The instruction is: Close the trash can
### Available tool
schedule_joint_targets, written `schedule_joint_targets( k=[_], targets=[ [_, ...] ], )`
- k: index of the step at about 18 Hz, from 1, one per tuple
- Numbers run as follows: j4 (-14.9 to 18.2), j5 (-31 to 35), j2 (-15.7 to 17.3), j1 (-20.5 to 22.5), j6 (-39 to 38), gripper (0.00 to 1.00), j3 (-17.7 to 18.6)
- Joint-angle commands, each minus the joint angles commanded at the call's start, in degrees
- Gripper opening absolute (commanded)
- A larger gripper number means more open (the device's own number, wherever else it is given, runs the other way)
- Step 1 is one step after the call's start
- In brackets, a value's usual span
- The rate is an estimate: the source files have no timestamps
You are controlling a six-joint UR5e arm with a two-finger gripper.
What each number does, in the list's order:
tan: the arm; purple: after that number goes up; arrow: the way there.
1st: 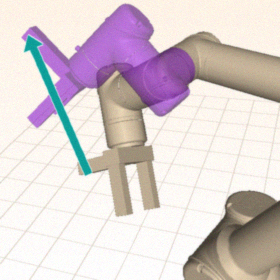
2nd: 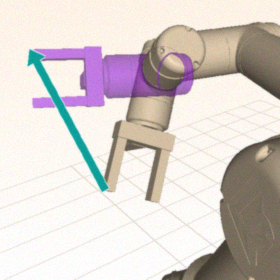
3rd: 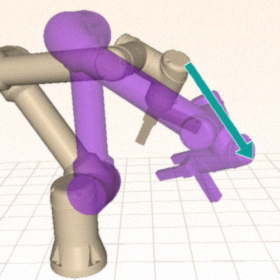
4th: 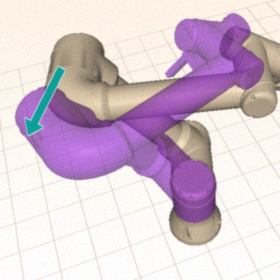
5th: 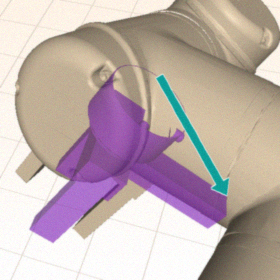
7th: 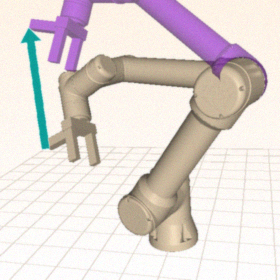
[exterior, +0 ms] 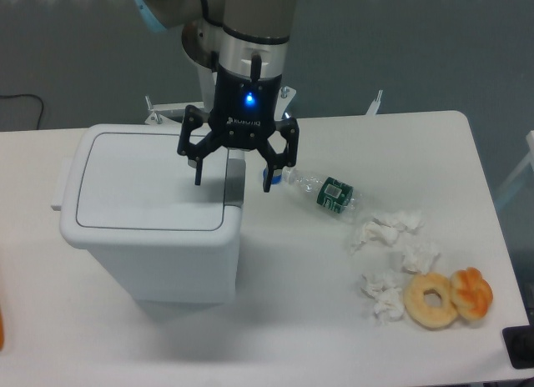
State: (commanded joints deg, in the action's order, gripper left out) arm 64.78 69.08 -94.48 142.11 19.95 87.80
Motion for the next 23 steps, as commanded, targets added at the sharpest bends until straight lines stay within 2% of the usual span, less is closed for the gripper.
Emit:
schedule_joint_targets(
  k=[4,8,9,11,13,15,23],
  targets=[
    [-0.1,0.4,-4.4,6.6,9.7,1.00,-1.2],
    [-0.5,0.4,-10.4,12.1,11.7,1.00,-5.3],
    [-0.8,0.4,-11.3,12.7,13.7,1.00,-5.8],
    [-1.8,2.2,-13.5,13.1,25.1,1.00,-6.0],
    [-1.0,7.4,-15.6,13.5,36.5,1.00,-5.7],
    [-0.6,11.5,-17.4,14.1,44.1,1.00,-5.5],
    [-0.1,17.6,-21.0,14.7,51.7,1.00,-5.6]
  ],
)
